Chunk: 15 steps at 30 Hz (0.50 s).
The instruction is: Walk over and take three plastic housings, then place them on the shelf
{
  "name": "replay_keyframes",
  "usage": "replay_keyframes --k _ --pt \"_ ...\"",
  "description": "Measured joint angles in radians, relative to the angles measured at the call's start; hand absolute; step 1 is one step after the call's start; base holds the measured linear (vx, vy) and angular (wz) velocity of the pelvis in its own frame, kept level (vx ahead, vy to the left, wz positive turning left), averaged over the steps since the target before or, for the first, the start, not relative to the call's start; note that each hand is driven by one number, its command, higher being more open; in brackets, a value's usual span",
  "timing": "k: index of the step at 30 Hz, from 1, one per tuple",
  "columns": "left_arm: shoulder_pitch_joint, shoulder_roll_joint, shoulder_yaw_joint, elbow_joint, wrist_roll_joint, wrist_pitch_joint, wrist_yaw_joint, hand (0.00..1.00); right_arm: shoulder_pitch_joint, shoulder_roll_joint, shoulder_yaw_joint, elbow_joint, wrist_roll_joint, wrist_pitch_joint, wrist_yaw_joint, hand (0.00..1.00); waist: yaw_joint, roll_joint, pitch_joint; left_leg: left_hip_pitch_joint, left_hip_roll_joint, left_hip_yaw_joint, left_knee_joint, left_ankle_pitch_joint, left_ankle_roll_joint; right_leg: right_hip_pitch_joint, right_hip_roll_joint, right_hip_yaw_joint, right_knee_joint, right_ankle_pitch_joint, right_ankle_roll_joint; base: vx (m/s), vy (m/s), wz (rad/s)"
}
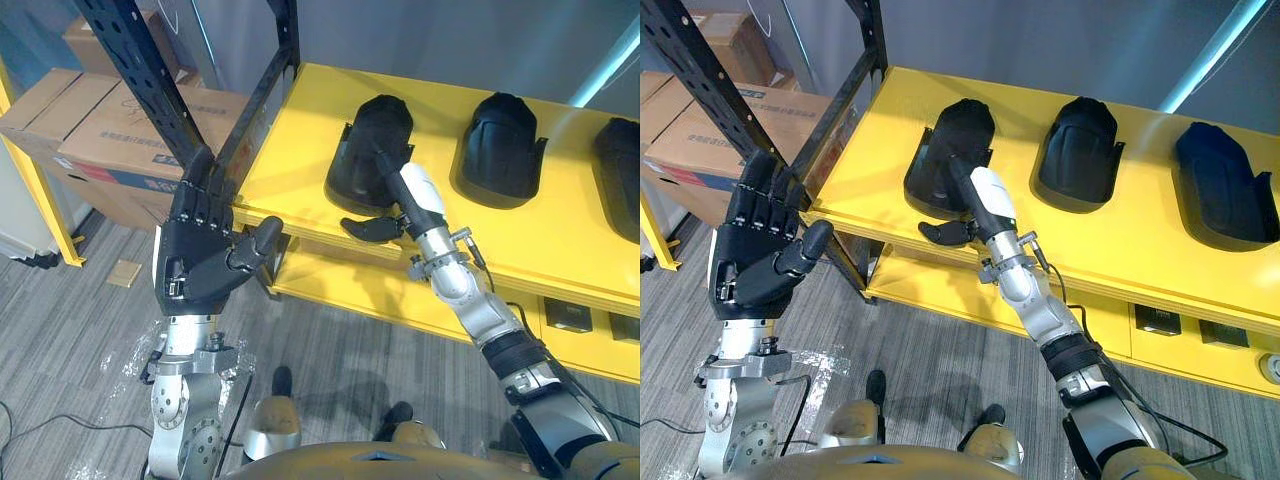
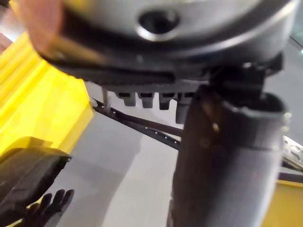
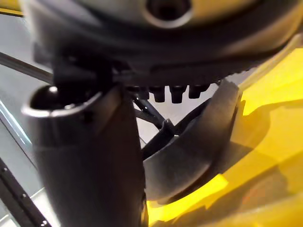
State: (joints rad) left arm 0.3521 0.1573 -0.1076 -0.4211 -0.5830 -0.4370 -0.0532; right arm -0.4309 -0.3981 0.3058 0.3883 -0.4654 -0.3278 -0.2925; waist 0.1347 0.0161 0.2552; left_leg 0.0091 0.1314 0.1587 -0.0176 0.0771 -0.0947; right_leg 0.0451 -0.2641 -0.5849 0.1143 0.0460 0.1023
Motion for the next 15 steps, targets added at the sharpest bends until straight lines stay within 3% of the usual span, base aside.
replay_keyframes --k 6,15 --pt "0.0 -0.001 0.0 0.001 -0.003 0.0 0.0 1.0 -0.061 0.0 -0.015 0.126 0.0 0.01 -0.118 1.0 0.006 0.006 0.004 -0.003 -0.003 -0.005 -0.002 0.007 0.002 -0.002 -0.005 -0.004 0.008 -0.001 -0.001 -0.05 -0.015 0.03" --pt "-0.004 -0.001 -0.019 0.001 -0.003 0.002 0.0 1.0 -0.139 -0.001 -0.03 0.208 0.001 0.001 -0.14 1.0 0.001 0.025 0.016 -0.019 -0.006 -0.019 -0.001 0.017 0.003 -0.013 -0.011 -0.017 0.02 -0.001 -0.001 -0.03 -0.015 0.04"
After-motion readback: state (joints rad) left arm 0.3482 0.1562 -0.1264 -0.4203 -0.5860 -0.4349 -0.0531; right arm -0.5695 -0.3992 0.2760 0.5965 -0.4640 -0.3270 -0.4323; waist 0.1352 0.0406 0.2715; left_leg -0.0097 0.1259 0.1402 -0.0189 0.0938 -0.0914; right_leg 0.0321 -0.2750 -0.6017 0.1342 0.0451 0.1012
